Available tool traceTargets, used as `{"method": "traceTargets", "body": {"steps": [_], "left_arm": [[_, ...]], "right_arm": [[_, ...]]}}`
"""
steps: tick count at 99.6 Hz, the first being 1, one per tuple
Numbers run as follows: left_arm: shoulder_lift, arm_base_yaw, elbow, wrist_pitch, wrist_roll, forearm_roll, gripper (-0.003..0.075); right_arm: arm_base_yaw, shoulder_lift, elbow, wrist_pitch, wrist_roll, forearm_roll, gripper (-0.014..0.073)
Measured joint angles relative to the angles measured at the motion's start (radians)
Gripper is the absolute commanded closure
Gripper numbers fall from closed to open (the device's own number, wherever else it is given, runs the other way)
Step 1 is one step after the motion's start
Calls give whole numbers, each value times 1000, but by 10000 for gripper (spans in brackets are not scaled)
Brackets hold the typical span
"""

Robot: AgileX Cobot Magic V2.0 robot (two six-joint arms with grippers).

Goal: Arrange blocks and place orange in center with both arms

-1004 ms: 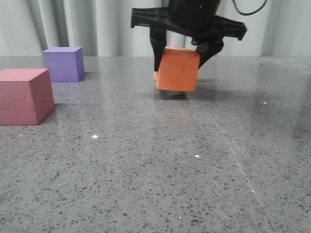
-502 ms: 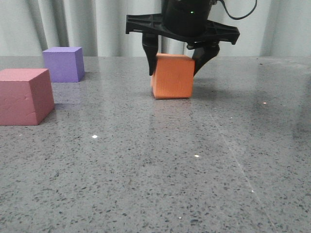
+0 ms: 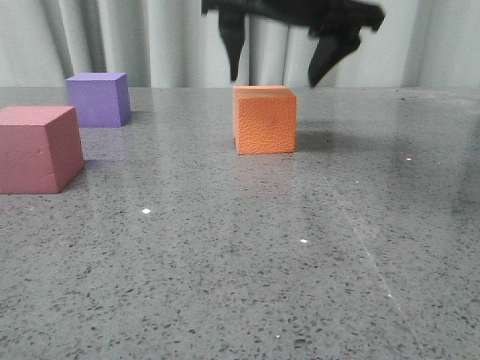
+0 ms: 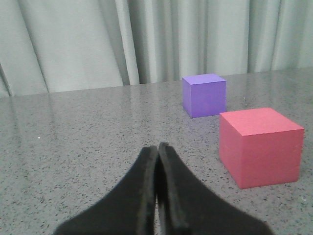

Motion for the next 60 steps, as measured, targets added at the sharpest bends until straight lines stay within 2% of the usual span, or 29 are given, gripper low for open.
{"method": "traceTargets", "body": {"steps": [23,37,49,60], "left_arm": [[0,0,0,0,0,0,739],[0,0,0,0,0,0,739],[0,0,0,0,0,0,739],[0,0,0,0,0,0,739]], "right_arm": [[-43,-192,0,17,-15,-100,-50],[-77,-315,0,79,-56,-156,-34],[-99,-415,30,127,-100,-183,76],[-106,-506,108,139,-132,-195,246]]}}
